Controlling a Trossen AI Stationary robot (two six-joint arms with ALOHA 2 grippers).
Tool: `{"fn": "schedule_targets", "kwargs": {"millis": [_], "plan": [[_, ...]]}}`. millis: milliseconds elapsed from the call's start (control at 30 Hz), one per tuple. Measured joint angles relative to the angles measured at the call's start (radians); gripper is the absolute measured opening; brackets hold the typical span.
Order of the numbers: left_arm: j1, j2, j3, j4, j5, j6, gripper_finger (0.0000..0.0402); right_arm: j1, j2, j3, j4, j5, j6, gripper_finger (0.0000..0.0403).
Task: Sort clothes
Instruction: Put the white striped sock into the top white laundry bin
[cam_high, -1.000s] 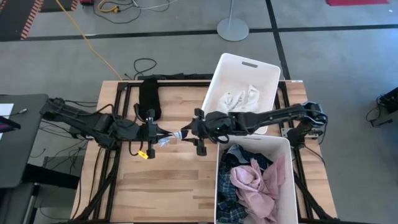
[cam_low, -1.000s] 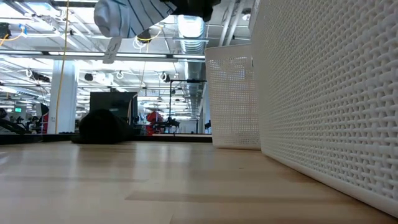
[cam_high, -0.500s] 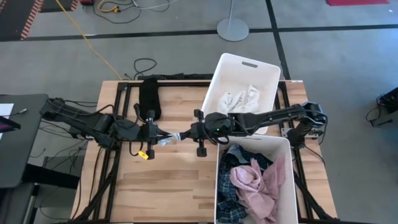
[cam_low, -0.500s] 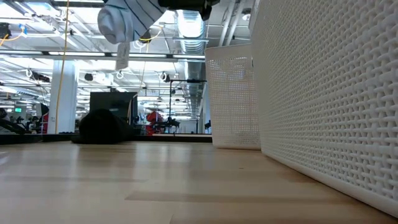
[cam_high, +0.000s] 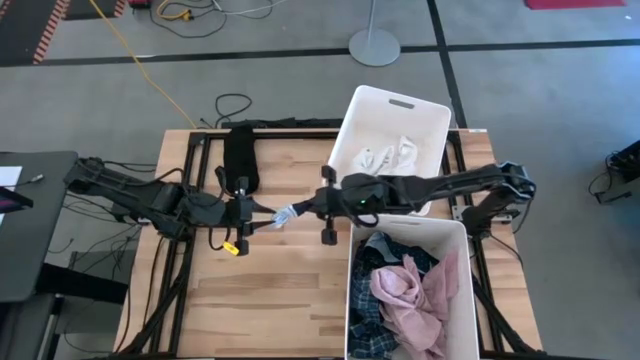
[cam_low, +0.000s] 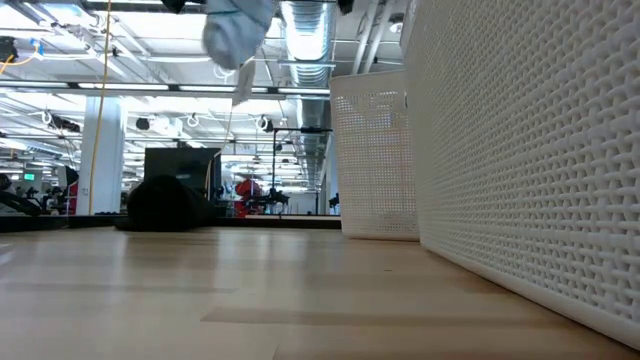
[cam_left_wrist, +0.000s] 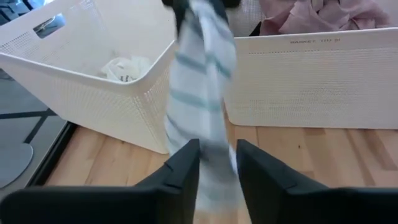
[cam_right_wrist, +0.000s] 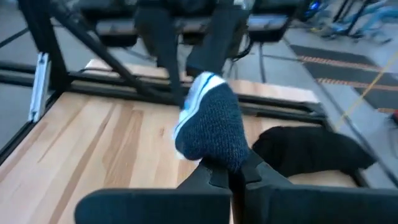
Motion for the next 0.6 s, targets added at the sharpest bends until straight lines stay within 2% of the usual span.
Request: {"fn": "schedule_targets", "kwargs": {"millis": [233,400,600], "plan": [[0.000,-0.001,0.000,-0.055,-0.003,-0.023,0.0140,0.003,-0.110,0.000,-0.079,0.152,-0.031,0.0000],[0.000,-0.001,-0.008,-0.119,-0.002,-0.072,0.0143,0.000,-0.198,0.001,-0.184,0.294,-0.034,0.0000],[0.000,-0.002,-0.089,-0.116,-0.002,-0.096,0.0143,-0.005,-0.301,0.001,-0.305,0.456,-0.023,0.0000]]}}
